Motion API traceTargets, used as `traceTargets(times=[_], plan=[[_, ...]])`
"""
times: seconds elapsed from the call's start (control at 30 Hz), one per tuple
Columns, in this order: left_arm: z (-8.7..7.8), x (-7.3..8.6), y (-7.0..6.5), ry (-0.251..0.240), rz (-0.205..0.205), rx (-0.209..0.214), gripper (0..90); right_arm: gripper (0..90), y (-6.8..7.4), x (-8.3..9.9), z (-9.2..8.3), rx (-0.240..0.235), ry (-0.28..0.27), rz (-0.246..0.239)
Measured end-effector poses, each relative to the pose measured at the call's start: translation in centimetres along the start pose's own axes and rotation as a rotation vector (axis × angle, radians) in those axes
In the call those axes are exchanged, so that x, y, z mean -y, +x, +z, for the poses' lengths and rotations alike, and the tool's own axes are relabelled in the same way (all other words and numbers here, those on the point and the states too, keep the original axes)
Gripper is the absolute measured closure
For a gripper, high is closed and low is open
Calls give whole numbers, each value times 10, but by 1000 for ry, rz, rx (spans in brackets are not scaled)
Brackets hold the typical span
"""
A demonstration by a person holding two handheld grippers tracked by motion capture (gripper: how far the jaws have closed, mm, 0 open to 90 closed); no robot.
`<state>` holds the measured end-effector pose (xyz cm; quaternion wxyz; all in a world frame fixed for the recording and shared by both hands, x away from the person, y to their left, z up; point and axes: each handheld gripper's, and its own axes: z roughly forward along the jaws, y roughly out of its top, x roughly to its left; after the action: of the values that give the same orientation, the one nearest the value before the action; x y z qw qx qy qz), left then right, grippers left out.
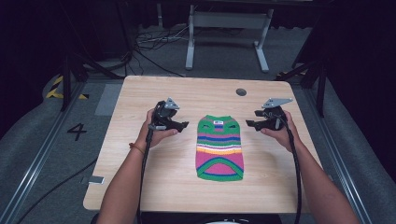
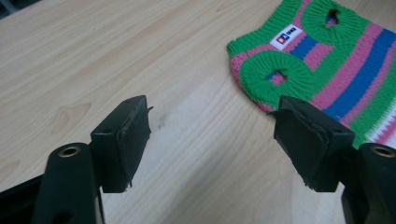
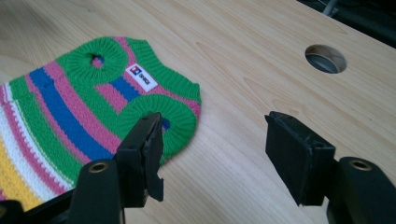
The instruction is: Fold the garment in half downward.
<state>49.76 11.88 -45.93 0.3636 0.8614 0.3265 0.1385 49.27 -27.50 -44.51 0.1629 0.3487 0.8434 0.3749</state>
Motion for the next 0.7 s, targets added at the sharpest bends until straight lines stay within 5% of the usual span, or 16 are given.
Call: traceTargets(times=[0.13,0.7], plan=[[19,-6,-1,41,1,9,281,398,-1,-6,14,1,10,-3],[80,-35,-7,60,-64,0,323,531,-2,-13,76,1,90,13]])
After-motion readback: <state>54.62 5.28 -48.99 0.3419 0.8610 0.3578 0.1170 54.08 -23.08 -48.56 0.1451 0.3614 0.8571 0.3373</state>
